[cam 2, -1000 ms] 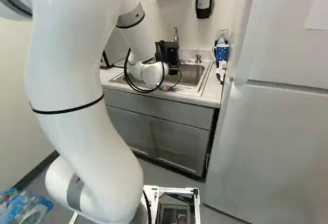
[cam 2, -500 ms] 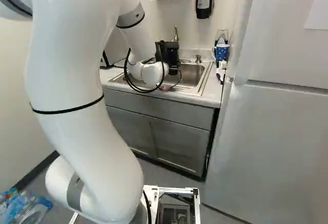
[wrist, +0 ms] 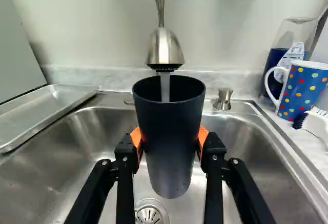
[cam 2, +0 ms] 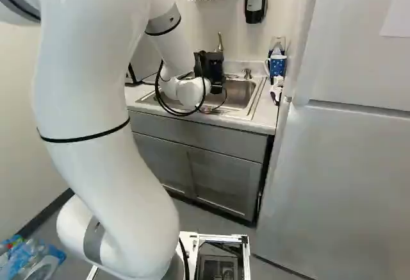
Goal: Rinse the cup and place it in the tray
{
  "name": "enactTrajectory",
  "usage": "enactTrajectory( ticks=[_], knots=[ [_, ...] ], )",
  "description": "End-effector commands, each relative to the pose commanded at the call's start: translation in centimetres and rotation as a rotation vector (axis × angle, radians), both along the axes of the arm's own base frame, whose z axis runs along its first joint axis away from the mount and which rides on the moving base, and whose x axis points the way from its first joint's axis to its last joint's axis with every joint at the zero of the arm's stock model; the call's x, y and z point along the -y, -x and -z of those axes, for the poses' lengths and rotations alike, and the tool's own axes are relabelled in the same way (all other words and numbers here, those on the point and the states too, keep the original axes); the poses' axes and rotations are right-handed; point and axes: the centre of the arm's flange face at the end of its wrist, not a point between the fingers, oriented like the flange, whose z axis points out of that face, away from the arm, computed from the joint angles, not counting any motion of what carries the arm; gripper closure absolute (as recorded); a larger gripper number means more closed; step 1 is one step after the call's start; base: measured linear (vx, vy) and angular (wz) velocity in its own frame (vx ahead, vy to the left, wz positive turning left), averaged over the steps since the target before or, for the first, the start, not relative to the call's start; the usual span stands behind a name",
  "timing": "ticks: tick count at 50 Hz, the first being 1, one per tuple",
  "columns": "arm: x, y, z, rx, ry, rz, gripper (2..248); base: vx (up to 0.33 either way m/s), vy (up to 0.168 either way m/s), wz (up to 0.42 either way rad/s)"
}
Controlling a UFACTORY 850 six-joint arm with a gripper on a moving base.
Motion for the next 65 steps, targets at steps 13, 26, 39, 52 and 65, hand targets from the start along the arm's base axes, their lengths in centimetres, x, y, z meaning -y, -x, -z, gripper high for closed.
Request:
enactTrajectory(
  ticks=[13, 26, 39, 52, 65],
  knots=[
    [0.00, 0.00, 0.00, 0.000, 0.000, 0.000, 128, 0.000, 0.000, 0.000],
    [0.00, 0.00, 0.00, 0.000, 0.000, 0.000, 128, 0.000, 0.000, 0.000],
    [0.00, 0.00, 0.00, 0.000, 0.000, 0.000, 128, 0.000, 0.000, 0.000],
    [0.00, 0.00, 0.00, 0.000, 0.000, 0.000, 128, 0.000, 0.000, 0.000],
    [0.00, 0.00, 0.00, 0.000, 0.000, 0.000, 128, 0.000, 0.000, 0.000]
  ],
)
